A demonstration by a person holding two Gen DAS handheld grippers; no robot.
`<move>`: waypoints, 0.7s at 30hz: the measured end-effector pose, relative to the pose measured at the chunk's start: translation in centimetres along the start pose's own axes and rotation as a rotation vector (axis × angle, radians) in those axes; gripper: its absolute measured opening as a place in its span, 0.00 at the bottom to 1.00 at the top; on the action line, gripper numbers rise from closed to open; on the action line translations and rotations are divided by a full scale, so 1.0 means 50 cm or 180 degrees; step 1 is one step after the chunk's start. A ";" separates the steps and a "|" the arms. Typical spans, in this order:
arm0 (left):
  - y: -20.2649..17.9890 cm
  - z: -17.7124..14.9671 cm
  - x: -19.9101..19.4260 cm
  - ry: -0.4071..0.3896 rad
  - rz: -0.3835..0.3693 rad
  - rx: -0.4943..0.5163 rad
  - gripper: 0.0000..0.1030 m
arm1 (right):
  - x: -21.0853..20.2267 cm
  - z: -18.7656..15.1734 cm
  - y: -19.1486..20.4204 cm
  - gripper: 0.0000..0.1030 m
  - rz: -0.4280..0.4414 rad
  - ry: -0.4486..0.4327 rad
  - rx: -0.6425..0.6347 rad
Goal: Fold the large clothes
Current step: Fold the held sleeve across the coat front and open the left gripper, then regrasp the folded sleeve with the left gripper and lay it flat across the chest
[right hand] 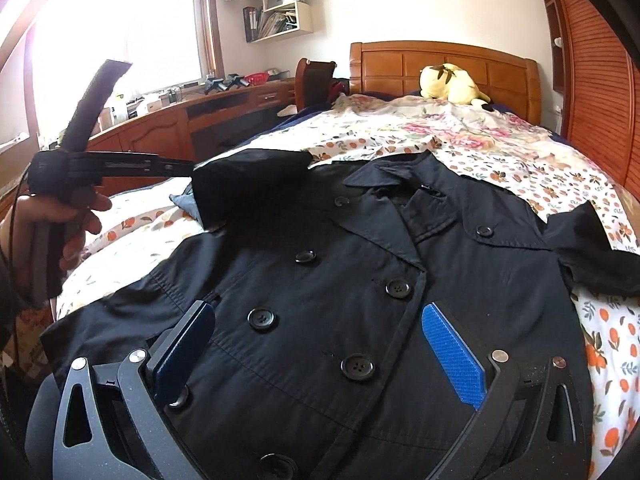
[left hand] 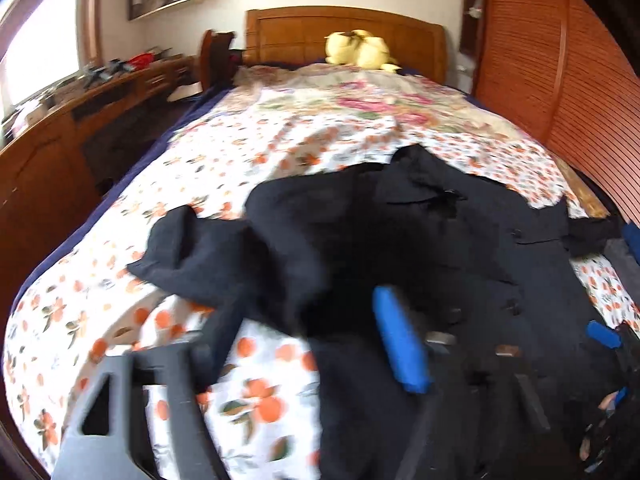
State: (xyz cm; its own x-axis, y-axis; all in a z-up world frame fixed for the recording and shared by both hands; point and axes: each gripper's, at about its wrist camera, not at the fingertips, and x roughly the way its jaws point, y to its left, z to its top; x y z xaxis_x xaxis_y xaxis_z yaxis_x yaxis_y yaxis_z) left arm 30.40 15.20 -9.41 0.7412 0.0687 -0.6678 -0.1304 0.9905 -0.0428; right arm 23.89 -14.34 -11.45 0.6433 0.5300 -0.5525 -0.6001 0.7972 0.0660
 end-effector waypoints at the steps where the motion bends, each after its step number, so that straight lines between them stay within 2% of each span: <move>1: 0.030 -0.004 0.000 0.0006 0.0032 -0.0097 0.80 | 0.002 -0.001 0.005 1.00 -0.0027 0.0001 -0.0028; 8: 0.160 -0.022 0.078 0.0207 0.0393 -0.0403 0.79 | -0.002 0.002 0.027 1.00 -0.0061 0.0013 -0.0105; 15: 0.254 0.007 0.180 0.0300 0.0409 -0.0517 0.79 | -0.010 0.004 0.031 1.00 -0.0104 0.0076 -0.0137; 21: 0.322 0.017 0.272 0.0559 0.0440 -0.0741 0.80 | -0.014 0.014 0.030 1.00 -0.0168 0.0096 -0.0100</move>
State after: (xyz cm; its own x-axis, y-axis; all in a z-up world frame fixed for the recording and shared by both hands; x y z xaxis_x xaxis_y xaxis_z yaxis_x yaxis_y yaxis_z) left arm 38.95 32.18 -18.57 0.5836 0.1591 -0.7963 -0.3840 0.9181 -0.0980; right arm 22.88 -13.30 -10.39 0.6601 0.4782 -0.5793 -0.5807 0.8140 0.0103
